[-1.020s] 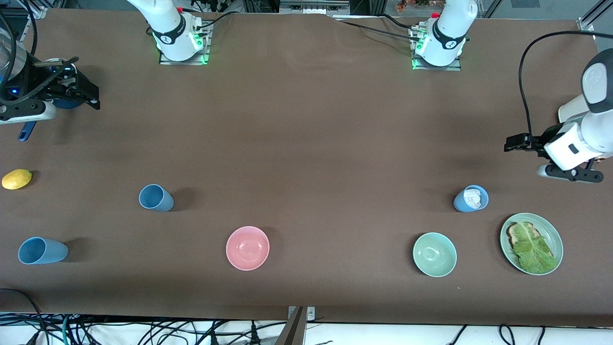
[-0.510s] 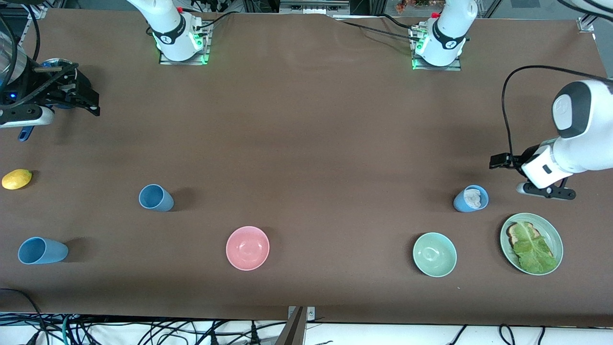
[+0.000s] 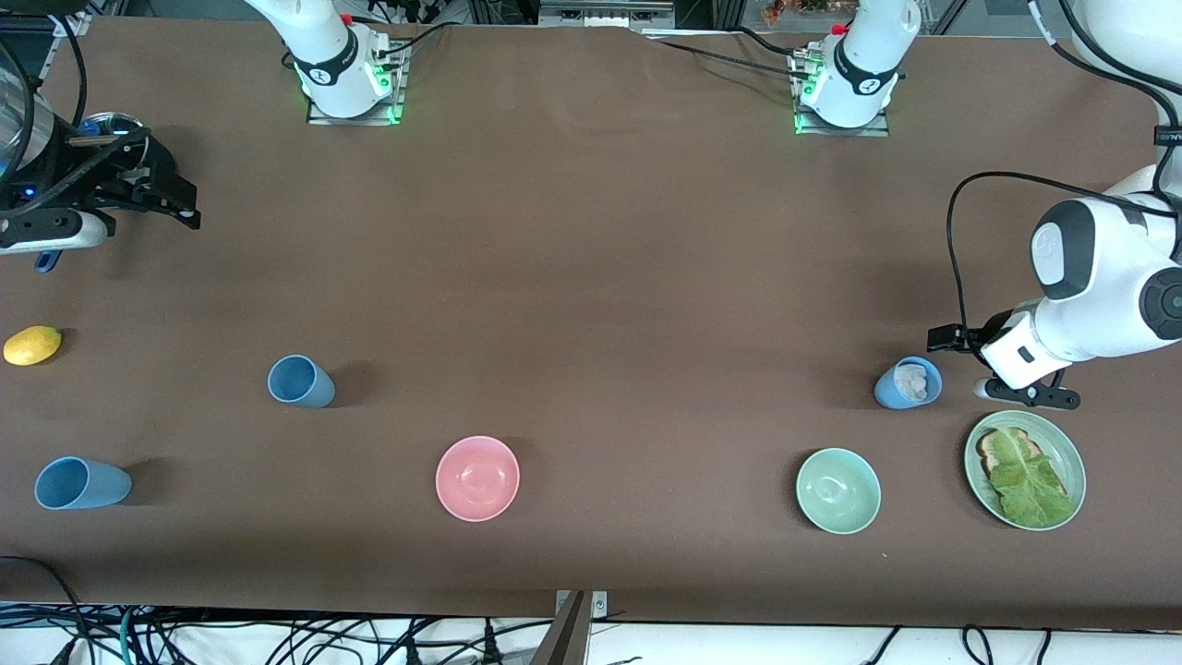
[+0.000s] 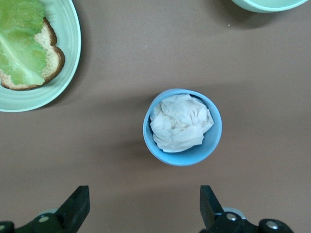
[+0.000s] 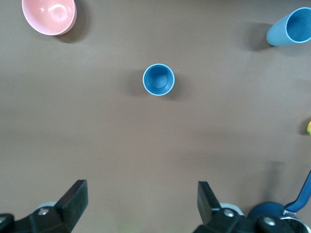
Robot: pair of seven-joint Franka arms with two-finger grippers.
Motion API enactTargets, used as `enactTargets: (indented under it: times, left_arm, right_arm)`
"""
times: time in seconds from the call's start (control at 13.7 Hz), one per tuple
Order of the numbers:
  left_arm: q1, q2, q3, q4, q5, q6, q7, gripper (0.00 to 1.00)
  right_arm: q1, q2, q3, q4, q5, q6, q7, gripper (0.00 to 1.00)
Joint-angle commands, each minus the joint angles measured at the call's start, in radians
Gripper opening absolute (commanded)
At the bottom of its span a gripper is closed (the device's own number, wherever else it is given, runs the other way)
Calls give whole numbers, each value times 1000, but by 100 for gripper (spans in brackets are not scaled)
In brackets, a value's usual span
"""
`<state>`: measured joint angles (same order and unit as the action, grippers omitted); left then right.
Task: Stack blue cups with both arms
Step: 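Move the left gripper toward the small tissue-filled blue cup, then grasp the tissue cup with the left gripper while the right gripper reaches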
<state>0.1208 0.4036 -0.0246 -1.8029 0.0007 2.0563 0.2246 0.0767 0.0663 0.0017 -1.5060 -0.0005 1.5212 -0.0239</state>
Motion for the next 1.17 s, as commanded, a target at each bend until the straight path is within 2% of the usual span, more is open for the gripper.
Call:
enactTargets:
  times: [0.0,0.29,0.87,1.09]
  left_arm:
    - [6,30,2,8,12,42,18,100]
    - [6,58,2,8,7,80,18,100]
    - [3,127,0,10,4,197,18,100]
    - [0,162,0,10,4,254,18,100]
  right_arm:
    - [-14,26,-12,6,31,19,5,100]
    - [-32,110,-12,7,20,92,-2,100]
    - [-78,325,-15,-5,24,336,-122,100]
    - [-83,345,-15,-92,24,460,-128,100]
